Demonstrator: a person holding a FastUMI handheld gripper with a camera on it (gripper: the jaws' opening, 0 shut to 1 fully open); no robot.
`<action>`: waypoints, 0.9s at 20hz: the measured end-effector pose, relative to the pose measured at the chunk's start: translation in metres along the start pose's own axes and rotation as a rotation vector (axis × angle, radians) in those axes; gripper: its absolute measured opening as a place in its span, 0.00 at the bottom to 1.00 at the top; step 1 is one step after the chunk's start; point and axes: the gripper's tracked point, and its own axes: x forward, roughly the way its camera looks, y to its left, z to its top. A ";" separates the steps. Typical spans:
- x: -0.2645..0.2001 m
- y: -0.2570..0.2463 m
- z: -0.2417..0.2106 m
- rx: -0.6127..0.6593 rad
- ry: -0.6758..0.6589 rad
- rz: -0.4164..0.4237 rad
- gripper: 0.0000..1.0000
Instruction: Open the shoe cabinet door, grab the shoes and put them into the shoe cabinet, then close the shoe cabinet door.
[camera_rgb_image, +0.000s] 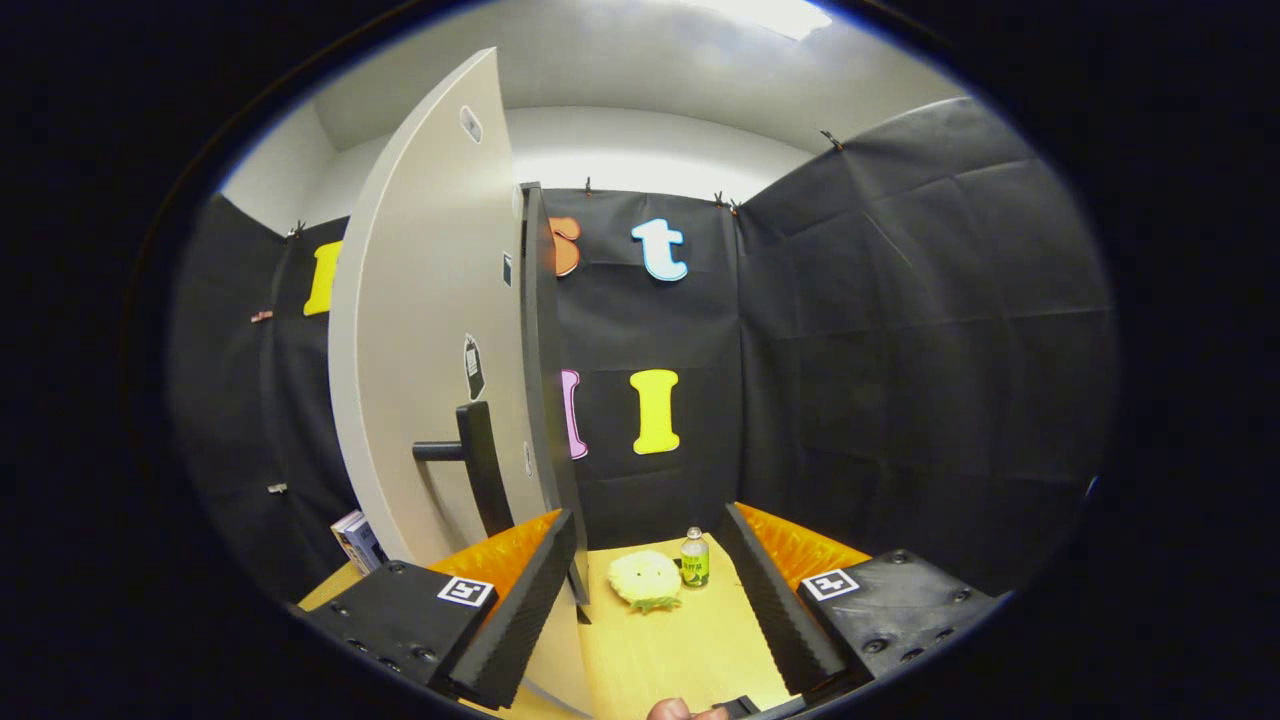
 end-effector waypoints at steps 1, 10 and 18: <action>-0.001 0.001 -0.001 0.009 0.006 -0.005 0.96; -0.012 0.025 -0.004 -0.029 0.022 -0.040 0.97; -0.023 0.077 -0.011 -0.035 0.056 0.013 0.97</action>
